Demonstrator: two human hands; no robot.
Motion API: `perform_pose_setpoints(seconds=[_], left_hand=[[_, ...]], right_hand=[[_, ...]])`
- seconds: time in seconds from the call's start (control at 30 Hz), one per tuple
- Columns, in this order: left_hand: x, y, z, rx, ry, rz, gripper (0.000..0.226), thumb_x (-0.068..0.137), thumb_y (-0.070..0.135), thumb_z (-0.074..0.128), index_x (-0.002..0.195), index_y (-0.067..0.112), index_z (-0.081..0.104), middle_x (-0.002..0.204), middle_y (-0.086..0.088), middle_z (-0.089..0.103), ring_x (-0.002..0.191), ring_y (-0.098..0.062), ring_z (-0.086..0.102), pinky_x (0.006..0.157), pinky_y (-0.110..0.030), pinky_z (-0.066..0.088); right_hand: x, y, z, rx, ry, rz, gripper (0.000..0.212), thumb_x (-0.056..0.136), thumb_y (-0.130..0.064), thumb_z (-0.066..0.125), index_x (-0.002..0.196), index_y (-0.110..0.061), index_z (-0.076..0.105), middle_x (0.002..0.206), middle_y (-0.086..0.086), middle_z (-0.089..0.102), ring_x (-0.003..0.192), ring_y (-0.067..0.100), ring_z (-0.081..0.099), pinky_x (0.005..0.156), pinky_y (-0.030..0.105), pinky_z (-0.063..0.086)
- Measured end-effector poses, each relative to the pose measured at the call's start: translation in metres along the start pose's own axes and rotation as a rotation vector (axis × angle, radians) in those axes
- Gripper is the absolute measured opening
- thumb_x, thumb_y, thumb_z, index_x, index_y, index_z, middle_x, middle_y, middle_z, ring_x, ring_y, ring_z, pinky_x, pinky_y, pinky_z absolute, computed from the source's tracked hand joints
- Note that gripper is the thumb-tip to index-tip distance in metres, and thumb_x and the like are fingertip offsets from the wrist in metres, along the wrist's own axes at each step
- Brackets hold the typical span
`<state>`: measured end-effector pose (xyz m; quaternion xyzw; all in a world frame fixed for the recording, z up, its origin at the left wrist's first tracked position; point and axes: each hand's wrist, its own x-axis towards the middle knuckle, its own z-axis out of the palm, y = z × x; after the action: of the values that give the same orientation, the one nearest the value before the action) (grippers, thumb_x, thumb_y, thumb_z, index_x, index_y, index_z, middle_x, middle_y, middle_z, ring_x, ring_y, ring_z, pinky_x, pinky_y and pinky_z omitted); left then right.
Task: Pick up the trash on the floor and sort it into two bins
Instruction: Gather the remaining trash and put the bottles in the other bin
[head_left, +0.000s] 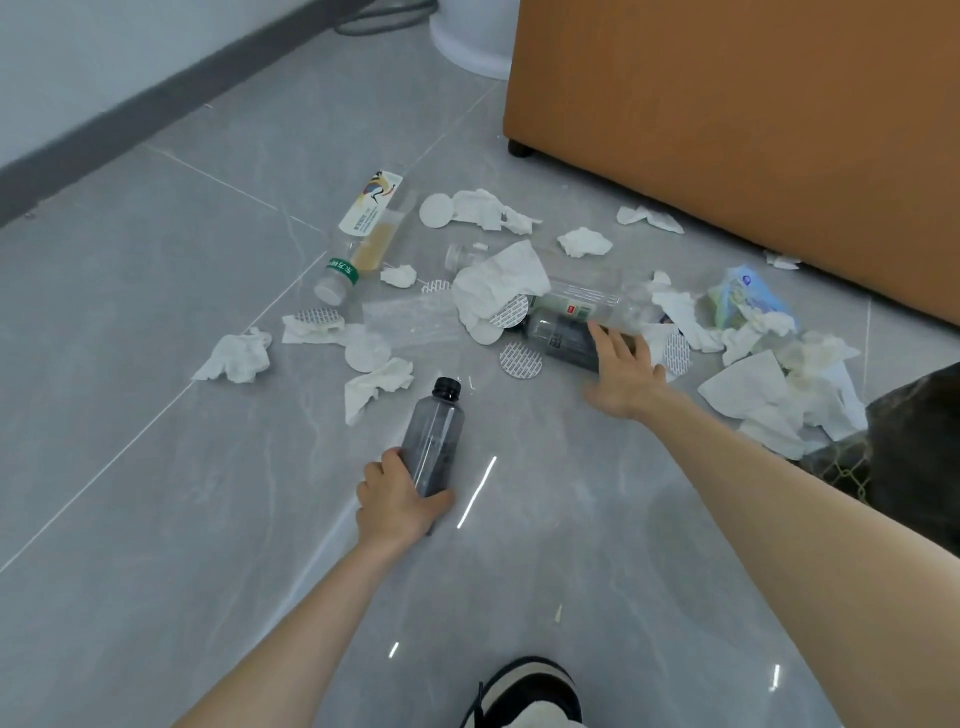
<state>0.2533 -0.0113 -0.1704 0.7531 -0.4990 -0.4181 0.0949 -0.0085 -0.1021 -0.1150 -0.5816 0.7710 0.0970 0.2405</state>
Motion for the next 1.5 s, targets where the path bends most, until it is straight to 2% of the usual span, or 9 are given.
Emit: perform_pose_setpoints(seconds=[0.13, 0.23, 0.43, 0.7, 0.8, 0.9, 1.0, 1.23, 1.5], left_hand=[[-0.002, 0.001, 0.0, -0.004, -0.026, 0.0, 0.082, 0.064, 0.036, 0.076, 0.131, 0.014, 0.033, 0.12, -0.007, 0.037, 0.114, -0.031, 0.039, 0.093, -0.048, 0.045], [-0.003, 0.003, -0.002, 0.0, -0.034, 0.001, 0.082, 0.067, 0.035, 0.076, 0.133, 0.015, 0.032, 0.123, -0.007, 0.037, 0.117, -0.03, 0.038, 0.098, -0.044, 0.041], [-0.007, 0.009, -0.004, 0.038, -0.038, 0.011, 0.081, 0.07, 0.037, 0.075, 0.134, 0.013, 0.03, 0.128, -0.008, 0.036, 0.12, -0.03, 0.036, 0.099, -0.04, 0.037], [-0.018, 0.014, -0.012, 0.082, -0.116, -0.015, 0.08, 0.068, 0.049, 0.075, 0.13, 0.016, 0.037, 0.12, -0.006, 0.043, 0.116, -0.028, 0.041, 0.093, -0.037, 0.038], [-0.028, 0.029, -0.017, -0.108, -0.215, -0.034, 0.097, 0.047, 0.048, 0.074, 0.132, 0.014, 0.039, 0.119, -0.004, 0.051, 0.112, -0.026, 0.049, 0.093, -0.039, 0.045], [-0.042, 0.06, -0.026, -0.306, -0.299, 0.037, 0.091, 0.056, 0.032, 0.083, 0.132, 0.013, 0.037, 0.118, -0.002, 0.052, 0.101, -0.018, 0.056, 0.08, -0.034, 0.052], [-0.055, 0.1, -0.035, -0.391, -0.301, 0.142, 0.071, 0.072, 0.016, 0.081, 0.128, 0.011, 0.037, 0.112, -0.002, 0.054, 0.084, -0.008, 0.056, 0.059, -0.018, 0.043], [-0.11, 0.201, -0.055, -0.471, -0.313, 0.386, 0.067, 0.073, 0.021, 0.08, 0.125, 0.013, 0.038, 0.114, 0.0, 0.055, 0.101, -0.015, 0.054, 0.077, -0.026, 0.043], [-0.184, 0.292, -0.049, -0.385, -0.363, 0.626, 0.07, 0.066, 0.022, 0.084, 0.123, 0.014, 0.044, 0.115, 0.0, 0.057, 0.102, -0.015, 0.056, 0.079, -0.026, 0.044]], right_hand=[[-0.003, -0.004, 0.007, -0.2, 0.165, -0.025, 0.078, 0.083, -0.036, 0.061, 0.147, -0.017, 0.02, 0.137, 0.015, 0.029, 0.129, 0.038, 0.024, 0.108, 0.052, 0.027], [-0.012, -0.013, 0.017, -0.201, 0.328, -0.047, 0.065, 0.077, -0.054, 0.064, 0.121, -0.008, 0.049, 0.124, 0.014, 0.039, 0.12, 0.033, 0.032, 0.099, 0.043, 0.038], [-0.027, -0.039, 0.042, -0.009, 0.185, -0.065, 0.075, 0.076, -0.048, 0.067, 0.131, -0.01, 0.033, 0.126, 0.01, 0.052, 0.118, 0.03, 0.045, 0.092, 0.04, 0.038], [-0.061, -0.034, 0.022, 0.105, 0.067, 0.037, 0.053, 0.066, -0.052, 0.07, 0.1, -0.014, 0.057, 0.096, 0.002, 0.058, 0.081, 0.022, 0.055, 0.065, 0.028, 0.043], [-0.071, -0.026, -0.005, 0.244, 0.08, 0.036, 0.053, 0.06, -0.053, 0.072, 0.095, -0.016, 0.057, 0.089, 0.0, 0.063, 0.08, 0.021, 0.059, 0.067, 0.029, 0.048], [-0.086, -0.019, -0.045, 0.404, 0.086, 0.006, 0.053, 0.054, -0.049, 0.072, 0.092, -0.016, 0.056, 0.086, -0.002, 0.065, 0.084, 0.018, 0.062, 0.077, 0.035, 0.054], [-0.107, -0.008, -0.09, 0.497, 0.133, -0.019, 0.052, 0.048, -0.047, 0.07, 0.086, -0.013, 0.059, 0.077, -0.001, 0.066, 0.082, 0.017, 0.066, 0.072, 0.032, 0.056], [-0.177, 0.051, -0.188, 0.577, 0.388, 0.094, 0.071, 0.065, -0.047, 0.074, 0.12, -0.015, 0.041, 0.107, -0.002, 0.057, 0.098, 0.019, 0.057, 0.085, 0.037, 0.052], [-0.255, 0.136, -0.209, 0.534, 0.716, 0.365, 0.065, 0.068, -0.046, 0.074, 0.113, -0.02, 0.035, 0.113, 0.002, 0.051, 0.104, 0.027, 0.051, 0.078, 0.04, 0.048]])
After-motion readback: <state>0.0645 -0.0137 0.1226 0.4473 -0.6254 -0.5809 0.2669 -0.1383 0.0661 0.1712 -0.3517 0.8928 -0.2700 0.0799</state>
